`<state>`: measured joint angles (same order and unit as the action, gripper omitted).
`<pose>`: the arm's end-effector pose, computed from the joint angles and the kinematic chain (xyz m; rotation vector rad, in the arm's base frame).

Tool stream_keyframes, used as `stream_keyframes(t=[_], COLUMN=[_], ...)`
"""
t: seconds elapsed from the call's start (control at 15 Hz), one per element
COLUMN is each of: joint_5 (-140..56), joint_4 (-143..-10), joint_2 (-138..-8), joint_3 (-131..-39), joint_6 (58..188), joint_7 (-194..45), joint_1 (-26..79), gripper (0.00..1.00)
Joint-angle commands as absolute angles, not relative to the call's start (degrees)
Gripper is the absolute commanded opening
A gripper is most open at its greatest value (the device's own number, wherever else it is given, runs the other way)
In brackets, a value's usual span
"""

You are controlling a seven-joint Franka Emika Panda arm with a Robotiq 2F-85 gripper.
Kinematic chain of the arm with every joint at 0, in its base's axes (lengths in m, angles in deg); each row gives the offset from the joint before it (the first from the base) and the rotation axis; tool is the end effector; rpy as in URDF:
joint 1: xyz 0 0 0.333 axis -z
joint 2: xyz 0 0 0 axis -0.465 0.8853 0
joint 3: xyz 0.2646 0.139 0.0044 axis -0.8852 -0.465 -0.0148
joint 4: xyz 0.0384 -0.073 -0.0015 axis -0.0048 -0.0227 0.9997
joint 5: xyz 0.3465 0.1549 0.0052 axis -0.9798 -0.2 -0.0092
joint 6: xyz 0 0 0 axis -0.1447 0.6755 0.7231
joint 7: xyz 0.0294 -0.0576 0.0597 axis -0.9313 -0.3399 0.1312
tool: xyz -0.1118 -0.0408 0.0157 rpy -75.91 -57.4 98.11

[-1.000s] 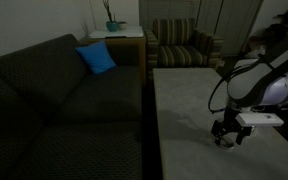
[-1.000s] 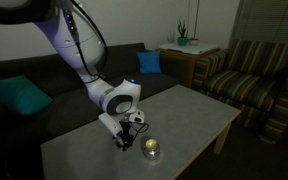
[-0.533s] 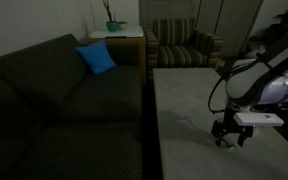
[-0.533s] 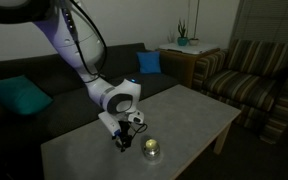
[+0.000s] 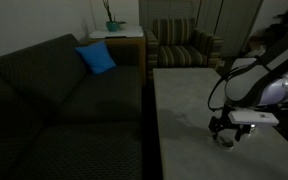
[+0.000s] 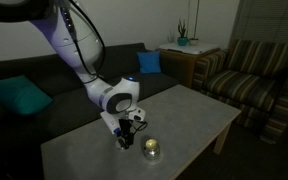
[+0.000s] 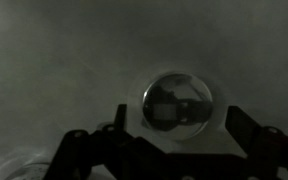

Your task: Pick the lid on the table and put it on the bottle

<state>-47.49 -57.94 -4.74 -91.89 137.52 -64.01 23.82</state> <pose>0.5820 0.0672 -0.1667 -3.0690 0.3373 0.2669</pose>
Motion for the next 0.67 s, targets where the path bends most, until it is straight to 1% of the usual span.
stream_keyframes(t=[0.0, 0.27, 0.6], joint_5=[-49.3, -49.9, -52.4], joint_4=[-59.0, -59.8, -61.7], joint_2=[-4.7, -4.7, -4.7], joint_3=[-87.5, -84.7, -86.1], joint_6=[144.2, 146.1, 147.7], joint_7=[-58.0, -51.7, -52.1], joint_1=[19.2, 16.4, 18.9], gripper=[1.0, 1.0, 1.0])
